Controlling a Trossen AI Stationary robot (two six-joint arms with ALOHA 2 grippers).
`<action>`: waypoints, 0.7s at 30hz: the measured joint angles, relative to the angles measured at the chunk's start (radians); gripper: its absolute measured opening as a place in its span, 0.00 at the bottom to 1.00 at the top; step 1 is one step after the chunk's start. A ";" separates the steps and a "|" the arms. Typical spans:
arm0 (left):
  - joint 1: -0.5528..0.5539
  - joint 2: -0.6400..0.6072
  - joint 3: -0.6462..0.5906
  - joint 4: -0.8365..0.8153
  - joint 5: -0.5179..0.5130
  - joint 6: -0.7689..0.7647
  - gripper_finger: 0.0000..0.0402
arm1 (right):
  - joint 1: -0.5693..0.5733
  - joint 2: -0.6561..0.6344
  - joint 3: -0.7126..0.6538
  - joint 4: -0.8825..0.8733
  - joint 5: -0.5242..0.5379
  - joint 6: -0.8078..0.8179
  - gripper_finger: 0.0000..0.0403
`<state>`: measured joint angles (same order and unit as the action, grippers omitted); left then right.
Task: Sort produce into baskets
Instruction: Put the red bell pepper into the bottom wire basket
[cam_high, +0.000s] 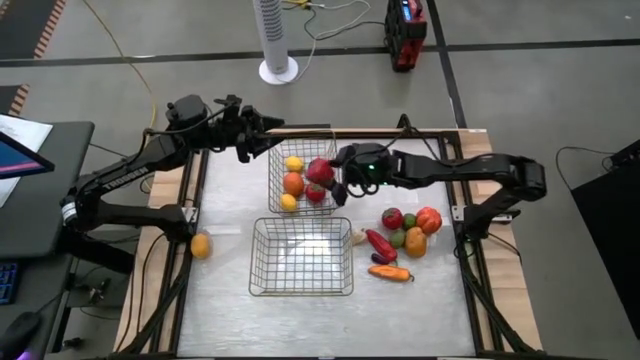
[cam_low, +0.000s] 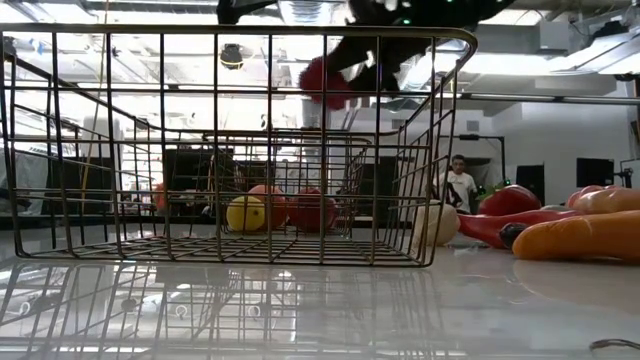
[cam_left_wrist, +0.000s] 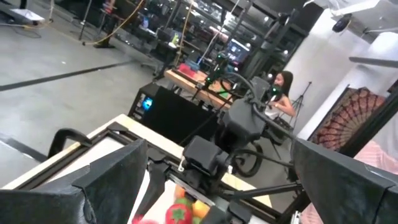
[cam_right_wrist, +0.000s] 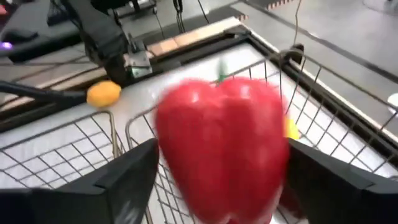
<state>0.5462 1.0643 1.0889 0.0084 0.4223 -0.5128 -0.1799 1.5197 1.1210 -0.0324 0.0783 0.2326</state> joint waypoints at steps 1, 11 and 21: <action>0.001 0.000 0.000 -0.001 0.000 0.000 0.95 | 0.000 0.013 0.017 -0.020 -0.001 0.004 0.95; 0.006 -0.001 0.000 -0.029 0.027 0.008 0.95 | -0.021 -0.044 0.129 -0.262 0.030 -0.058 0.91; 0.011 0.100 -0.001 -0.408 0.019 0.034 0.93 | -0.019 -0.110 0.134 -0.398 0.071 -0.049 0.91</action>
<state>0.5575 1.1638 1.0883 -0.4000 0.4411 -0.4786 -0.1991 1.4095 1.2547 -0.4303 0.1489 0.1835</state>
